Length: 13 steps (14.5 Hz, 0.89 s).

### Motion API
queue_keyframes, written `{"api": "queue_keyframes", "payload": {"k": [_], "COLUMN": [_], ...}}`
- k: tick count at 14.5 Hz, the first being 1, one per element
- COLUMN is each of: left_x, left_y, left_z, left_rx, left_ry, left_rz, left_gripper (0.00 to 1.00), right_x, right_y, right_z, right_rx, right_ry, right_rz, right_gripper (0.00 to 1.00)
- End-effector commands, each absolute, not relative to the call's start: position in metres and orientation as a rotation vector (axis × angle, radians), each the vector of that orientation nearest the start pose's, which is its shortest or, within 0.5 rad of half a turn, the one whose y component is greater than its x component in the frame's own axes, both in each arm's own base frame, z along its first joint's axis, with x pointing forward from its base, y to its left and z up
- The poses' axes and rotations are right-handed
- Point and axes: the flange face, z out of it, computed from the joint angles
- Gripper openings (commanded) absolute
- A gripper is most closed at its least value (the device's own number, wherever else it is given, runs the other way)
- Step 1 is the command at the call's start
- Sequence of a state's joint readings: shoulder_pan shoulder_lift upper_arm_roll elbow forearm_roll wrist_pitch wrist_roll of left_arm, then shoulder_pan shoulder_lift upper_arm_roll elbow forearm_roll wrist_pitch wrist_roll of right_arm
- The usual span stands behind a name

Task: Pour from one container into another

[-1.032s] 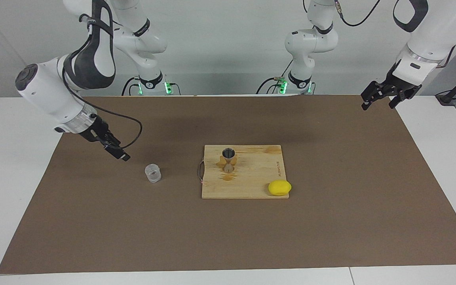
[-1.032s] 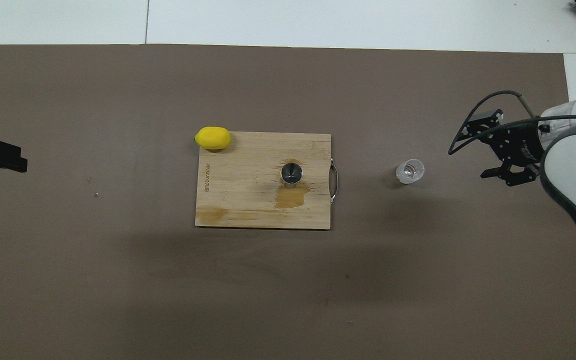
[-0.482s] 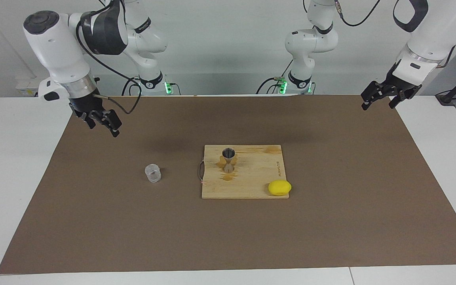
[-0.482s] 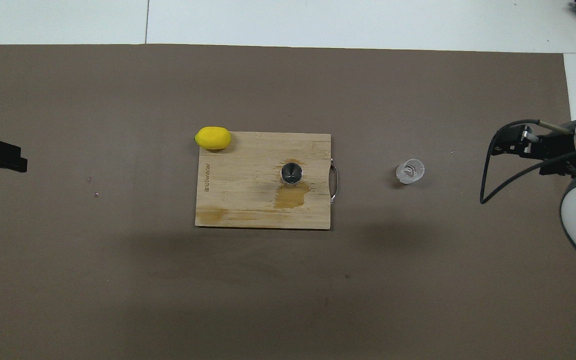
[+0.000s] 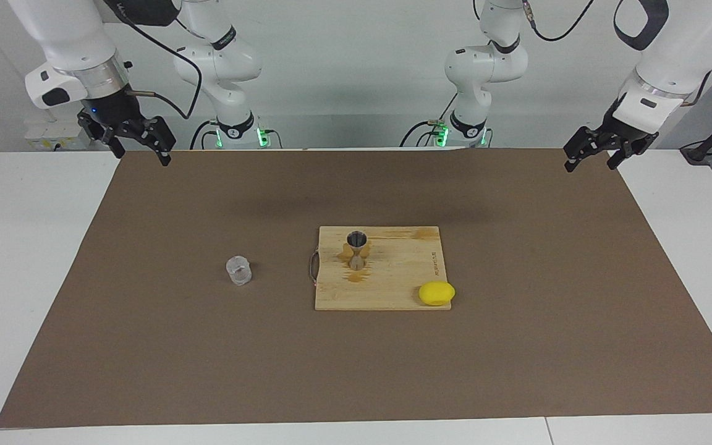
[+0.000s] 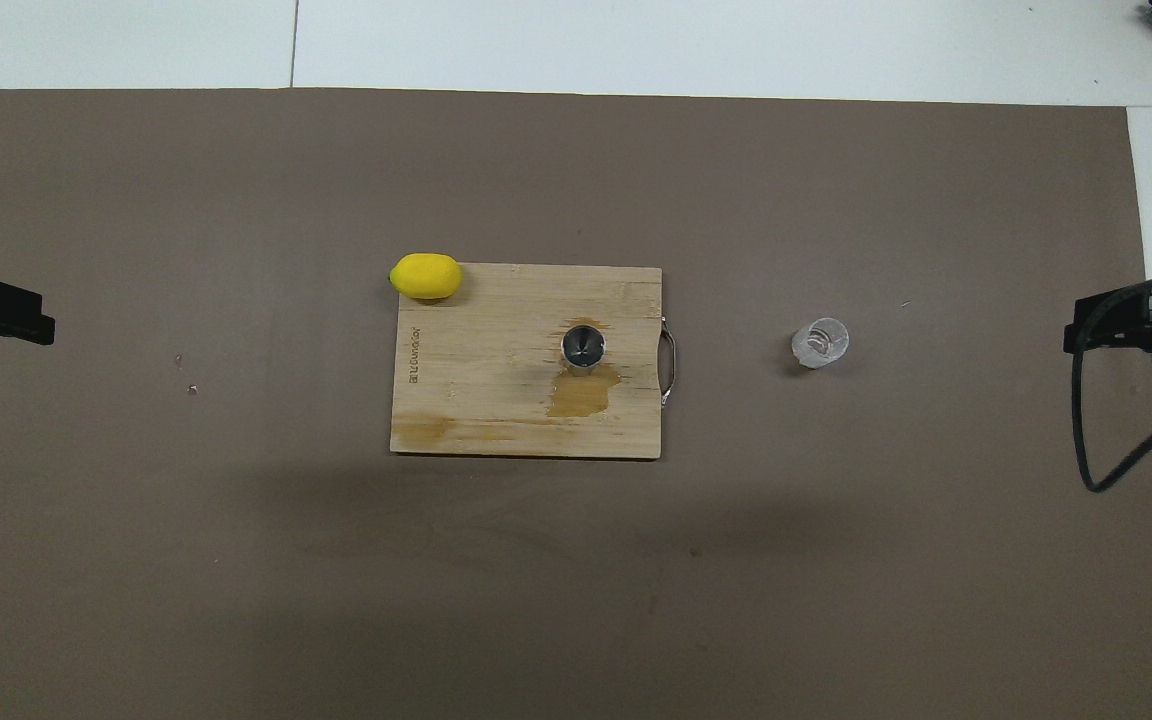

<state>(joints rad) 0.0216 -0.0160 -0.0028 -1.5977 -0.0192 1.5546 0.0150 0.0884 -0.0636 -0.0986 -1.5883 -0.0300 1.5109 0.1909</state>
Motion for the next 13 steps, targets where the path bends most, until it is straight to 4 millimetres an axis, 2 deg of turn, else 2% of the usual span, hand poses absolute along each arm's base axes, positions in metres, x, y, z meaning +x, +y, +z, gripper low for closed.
{"api": "queue_keyframes", "payload": {"k": [1, 6, 8, 13], "left_x": [0.5398, 0.5402, 0.5402, 0.5398], "left_y": [0.0089, 0.0098, 0.0098, 0.0097], "left_z": [0.6211, 0.6203, 0.6203, 0.6211], "left_rx": [-3.141, -3.141, -3.141, -3.141], "left_ry": [-0.012, -0.015, -0.014, -0.014], "left_rz": [0.041, 0.043, 0.043, 0.041], "left_gripper": [1.00, 1.00, 1.00, 1.00], "right_x": [0.5354, 0.5362, 0.5362, 0.5329], "right_y": [-0.0074, -0.0088, -0.0092, -0.0083], "right_z": [0.6499, 0.6497, 0.6476, 0.6438], "right_rx": [-3.168, -3.181, -3.190, -3.178], "right_ry": [0.278, 0.251, 0.148, 0.153], "right_rz": [0.052, 0.036, 0.029, 0.054], "right_gripper": [1.00, 1.00, 1.00, 1.00]}}
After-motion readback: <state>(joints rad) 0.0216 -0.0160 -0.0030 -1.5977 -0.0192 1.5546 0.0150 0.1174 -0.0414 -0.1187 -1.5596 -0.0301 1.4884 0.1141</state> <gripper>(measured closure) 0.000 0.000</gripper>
